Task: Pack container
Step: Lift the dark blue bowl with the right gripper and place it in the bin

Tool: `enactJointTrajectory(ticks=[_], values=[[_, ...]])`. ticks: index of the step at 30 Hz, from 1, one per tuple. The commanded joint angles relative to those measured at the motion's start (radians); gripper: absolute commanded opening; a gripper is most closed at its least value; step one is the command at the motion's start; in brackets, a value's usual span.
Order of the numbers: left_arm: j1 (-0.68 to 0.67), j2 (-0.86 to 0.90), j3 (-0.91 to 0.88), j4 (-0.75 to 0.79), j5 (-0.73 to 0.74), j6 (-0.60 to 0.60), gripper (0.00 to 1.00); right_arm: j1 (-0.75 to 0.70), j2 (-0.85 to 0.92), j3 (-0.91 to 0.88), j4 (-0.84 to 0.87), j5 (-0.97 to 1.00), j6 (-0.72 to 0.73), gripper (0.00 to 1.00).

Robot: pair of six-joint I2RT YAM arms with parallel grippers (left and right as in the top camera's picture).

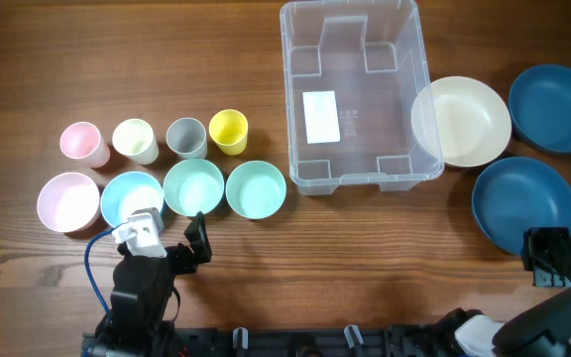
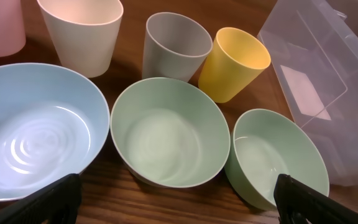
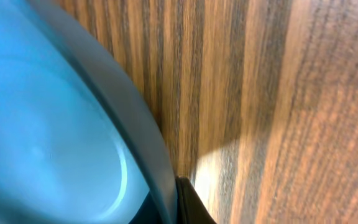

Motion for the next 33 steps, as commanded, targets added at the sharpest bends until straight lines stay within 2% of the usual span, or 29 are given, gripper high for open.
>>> enactJointTrajectory(ticks=[1, 4, 6, 8, 9, 11, 13, 15, 18, 20, 23, 25, 28, 33], values=[[0.008, -0.005, -0.005, 0.003, -0.01, 0.002, 1.0, -0.002, -0.14, 0.001, -0.044, 0.011, 0.003, 0.04], [0.008, -0.005, -0.005, 0.003, -0.01, 0.002, 1.0, -0.002, -0.349, 0.048, -0.055, -0.256, 0.007, 0.05], [0.008, -0.005, -0.005, 0.003, -0.01, 0.002, 1.0, 0.007, -0.43, 0.106, -0.062, -0.35, 0.021, 0.04], [0.008, -0.005, -0.005, 0.003, -0.01, 0.002, 1.0, 0.062, -0.491, 0.262, -0.104, -0.399, 0.031, 0.04], [0.008, -0.005, -0.005, 0.003, -0.01, 0.002, 1.0, 0.159, -0.479, 0.449, -0.136, -0.398, 0.03, 0.04], [0.008, -0.005, -0.005, 0.004, -0.01, 0.002, 1.0, 0.252, -0.446, 0.553, -0.135, -0.398, 0.029, 0.04], [0.008, -0.005, -0.005, 0.003, -0.01, 0.002, 1.0, 0.43, -0.366, 0.667, -0.119, -0.396, 0.0, 0.04], [0.008, -0.005, -0.005, 0.003, -0.01, 0.002, 1.0, 0.578, -0.287, 0.709, -0.09, -0.338, -0.028, 0.04], [0.008, -0.005, -0.005, 0.004, -0.01, 0.002, 1.0, 0.885, -0.011, 0.782, 0.039, -0.175, -0.167, 0.04], [0.008, -0.005, -0.005, 0.004, -0.01, 0.002, 1.0, 0.97, 0.158, 0.841, 0.102, -0.135, -0.209, 0.04], [0.008, -0.005, -0.005, 0.003, -0.01, 0.002, 1.0, 1.036, 0.398, 0.941, 0.147, -0.073, -0.226, 0.04], [0.008, -0.005, -0.005, 0.003, -0.01, 0.002, 1.0, 1.043, 0.502, 0.969, 0.172, 0.035, -0.225, 0.05], [0.008, -0.005, -0.005, 0.004, -0.01, 0.002, 1.0, 1.043, 0.57, 0.969, 0.201, 0.106, -0.233, 0.04], [0.008, -0.005, -0.005, 0.004, -0.01, 0.002, 1.0, 1.043, 0.637, 0.969, 0.221, 0.071, -0.233, 0.06]])
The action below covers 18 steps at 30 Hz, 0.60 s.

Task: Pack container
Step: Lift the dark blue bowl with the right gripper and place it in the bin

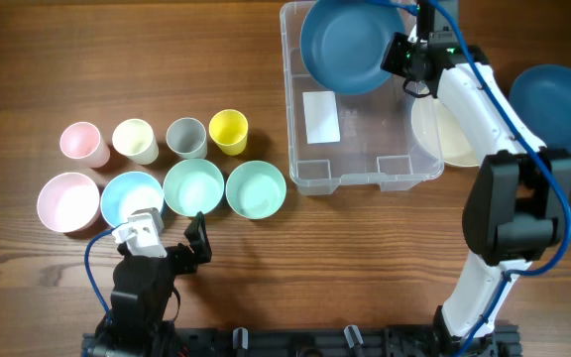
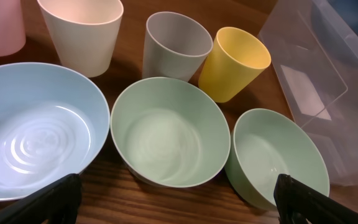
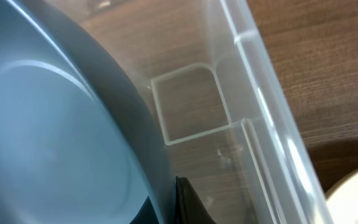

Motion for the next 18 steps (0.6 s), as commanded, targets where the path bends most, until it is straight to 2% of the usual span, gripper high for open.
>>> enactJointTrajectory(ticks=[1, 2, 5, 6, 9, 13, 15, 18], values=[[0.008, -0.005, -0.005, 0.004, -0.01, 0.002, 1.0, 0.0, 0.012, 0.039, 0.038, -0.021, -0.007, 0.24], [0.008, -0.005, -0.005, 0.004, -0.01, 0.002, 1.0, 0.0, 0.009, 0.039, 0.048, -0.028, -0.006, 0.3], [0.008, -0.005, -0.005, 0.004, -0.01, 0.002, 1.0, -0.003, -0.032, 0.039, 0.068, -0.042, -0.006, 0.59], [0.008, -0.005, -0.005, 0.004, -0.01, 0.002, 1.0, -0.006, -0.054, 0.039, 0.064, -0.042, -0.005, 0.63], [0.008, -0.005, -0.005, 0.004, -0.01, 0.002, 1.0, -0.032, -0.167, 0.039, 0.013, -0.042, -0.005, 0.72], [0.008, -0.005, -0.005, 0.004, -0.01, 0.002, 1.0, -0.147, -0.324, 0.039, -0.127, -0.038, -0.003, 0.77], [0.008, -0.005, -0.005, 0.004, -0.01, 0.002, 1.0, -0.279, -0.374, 0.039, -0.23, -0.038, -0.003, 0.8], [0.008, -0.005, -0.005, 0.004, -0.01, 0.002, 1.0, -0.502, -0.353, 0.034, -0.341, -0.039, -0.002, 0.81]])
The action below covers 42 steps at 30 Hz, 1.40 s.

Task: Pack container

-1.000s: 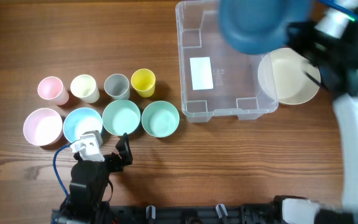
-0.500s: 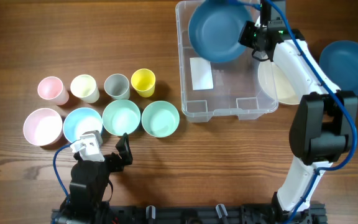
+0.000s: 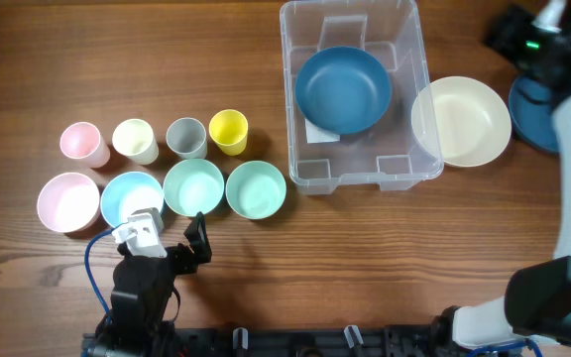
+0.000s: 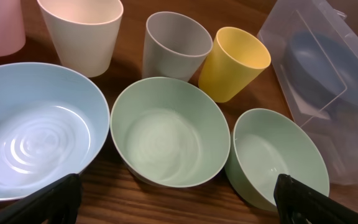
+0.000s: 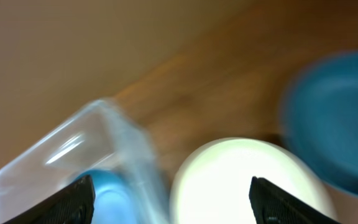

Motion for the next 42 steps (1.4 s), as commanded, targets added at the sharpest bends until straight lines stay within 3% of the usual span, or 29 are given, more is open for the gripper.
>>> enactJointTrajectory(ticks=[1, 4, 9, 13, 15, 18, 21, 22, 24, 26, 30, 36, 38, 39, 42], values=[[0.008, -0.005, -0.005, 0.004, -0.01, 0.002, 1.0, -0.229, 0.057, -0.018, -0.077, 0.005, 0.001, 0.81], [0.008, -0.005, -0.005, 0.004, -0.01, 0.002, 1.0, -0.371, 0.159, -0.06, -0.11, 0.007, 0.006, 0.81], [0.008, -0.005, -0.005, 0.004, -0.01, 0.002, 1.0, -0.46, 0.368, -0.066, -0.101, -0.005, 0.058, 0.8], [0.008, -0.005, -0.005, 0.004, -0.01, 0.002, 1.0, -0.459, 0.439, -0.066, -0.047, -0.005, 0.08, 0.68], [0.008, -0.005, -0.005, 0.004, -0.01, 0.002, 1.0, -0.459, 0.453, -0.066, -0.01, -0.004, 0.085, 0.67], [0.008, -0.005, -0.005, 0.004, -0.01, 0.002, 1.0, -0.459, 0.469, -0.066, 0.013, 0.006, 0.114, 0.54], [0.008, -0.005, -0.005, 0.004, -0.01, 0.002, 1.0, -0.459, 0.505, -0.066, 0.02, 0.018, 0.12, 0.53], [0.008, -0.005, -0.005, 0.004, -0.01, 0.002, 1.0, -0.459, 0.51, -0.066, 0.024, 0.018, 0.122, 0.5], [0.008, -0.005, -0.005, 0.004, -0.01, 0.002, 1.0, -0.461, 0.51, -0.066, 0.037, 0.018, 0.129, 0.31], [0.008, -0.005, -0.005, 0.004, -0.01, 0.002, 1.0, -0.465, 0.508, -0.066, 0.028, 0.018, 0.135, 0.04], [0.008, -0.005, -0.005, 0.004, -0.01, 0.002, 1.0, -0.521, 0.44, -0.066, -0.023, 0.01, 0.196, 0.04], [0.008, -0.005, -0.005, 0.004, -0.01, 0.002, 1.0, -0.494, 0.049, -0.066, 0.029, -0.233, 0.195, 0.04], [0.008, -0.005, -0.005, 0.004, -0.01, 0.002, 1.0, -0.417, -0.06, -0.066, 0.063, -0.336, 0.175, 0.04], [0.008, -0.005, -0.005, 0.004, -0.01, 0.002, 1.0, -0.307, -0.128, -0.066, 0.061, -0.343, 0.139, 0.04], [0.008, -0.005, -0.005, 0.004, -0.01, 0.002, 1.0, -0.016, -0.164, -0.066, 0.03, -0.23, 0.072, 0.04]])
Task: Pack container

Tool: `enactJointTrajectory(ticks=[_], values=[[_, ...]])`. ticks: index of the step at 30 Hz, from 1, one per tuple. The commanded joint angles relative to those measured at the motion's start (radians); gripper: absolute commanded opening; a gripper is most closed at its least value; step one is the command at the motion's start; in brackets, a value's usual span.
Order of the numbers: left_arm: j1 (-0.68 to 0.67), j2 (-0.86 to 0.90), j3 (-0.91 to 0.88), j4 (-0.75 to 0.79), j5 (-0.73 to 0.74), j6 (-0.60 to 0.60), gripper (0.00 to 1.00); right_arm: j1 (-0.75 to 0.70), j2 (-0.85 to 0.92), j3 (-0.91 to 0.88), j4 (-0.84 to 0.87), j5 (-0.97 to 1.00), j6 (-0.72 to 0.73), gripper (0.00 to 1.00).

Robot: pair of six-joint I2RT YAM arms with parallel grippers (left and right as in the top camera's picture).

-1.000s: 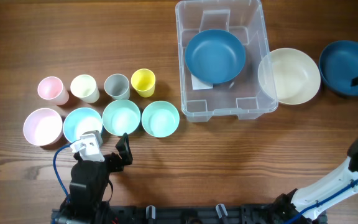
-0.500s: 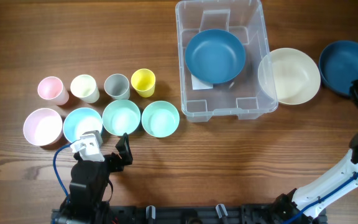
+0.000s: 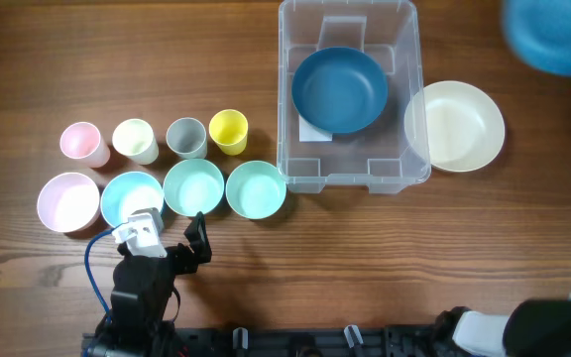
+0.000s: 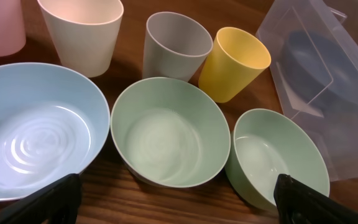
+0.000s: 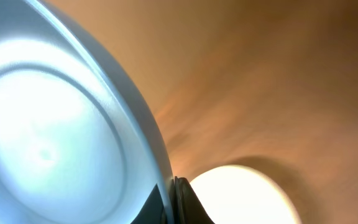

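The clear plastic container (image 3: 350,178) stands at the back middle with a dark blue bowl (image 3: 340,89) lying in it. A second blue bowl (image 3: 553,35) shows blurred at the top right, raised off the table. My right gripper (image 5: 174,193) is shut on the rim of that bowl (image 5: 55,143), above the cream bowl (image 5: 241,193). My left gripper (image 4: 176,193) stands open and empty at the table's front left, facing two green bowls (image 4: 169,130). The container (image 4: 353,143) sits to its right.
The cream bowl (image 3: 456,126) rests against the container's right side. Pink (image 3: 67,201), light blue (image 3: 130,196) and two green bowls (image 3: 193,186) stand in a row at the left, behind them pink, cream, grey and yellow cups (image 3: 228,130).
My right gripper was open over the bowls at the far right; it is now shut on the second blue bowl, which is off the table. Container and cream bowl sit slightly further left.
My right gripper was first shut on the nearer blue bowl's rim at the front right. It then held that bowl over the container. After that the bowl lay inside and the gripper was open. It now holds the other blue bowl. The left arm stayed still.
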Motion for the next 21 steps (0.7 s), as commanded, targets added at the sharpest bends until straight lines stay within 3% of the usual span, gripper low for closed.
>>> enactJointTrajectory(ticks=[1, 5, 11, 12, 13, 14, 17, 21], values=[[0.008, -0.005, -0.005, 0.004, -0.01, 0.002, 1.0, 0.333, 0.019, 0.0, -0.031, 0.132, -0.065, 0.04], [0.008, -0.005, -0.005, 0.004, -0.01, 0.002, 1.0, 0.606, 0.198, 0.0, 0.035, 0.43, -0.06, 0.04], [0.008, -0.005, -0.005, 0.004, -0.01, 0.002, 1.0, 0.616, 0.467, 0.0, 0.109, 0.313, -0.004, 0.04], [0.008, -0.005, -0.005, 0.004, -0.01, 0.002, 1.0, 0.616, 0.488, 0.0, 0.111, 0.291, -0.007, 0.12], [0.008, -0.005, -0.005, 0.004, -0.01, 0.002, 1.0, 0.612, 0.486, 0.002, 0.126, 0.246, -0.066, 0.5], [0.008, -0.005, -0.005, 0.004, -0.01, 0.002, 1.0, 0.61, 0.468, 0.01, 0.125, 0.221, -0.108, 0.6], [0.008, -0.005, -0.005, 0.004, -0.01, 0.002, 1.0, 0.567, 0.327, 0.034, 0.08, 0.223, -0.112, 0.6], [0.008, -0.005, -0.005, 0.004, -0.01, 0.002, 1.0, 0.362, 0.16, 0.034, -0.082, 0.254, -0.109, 0.72]])
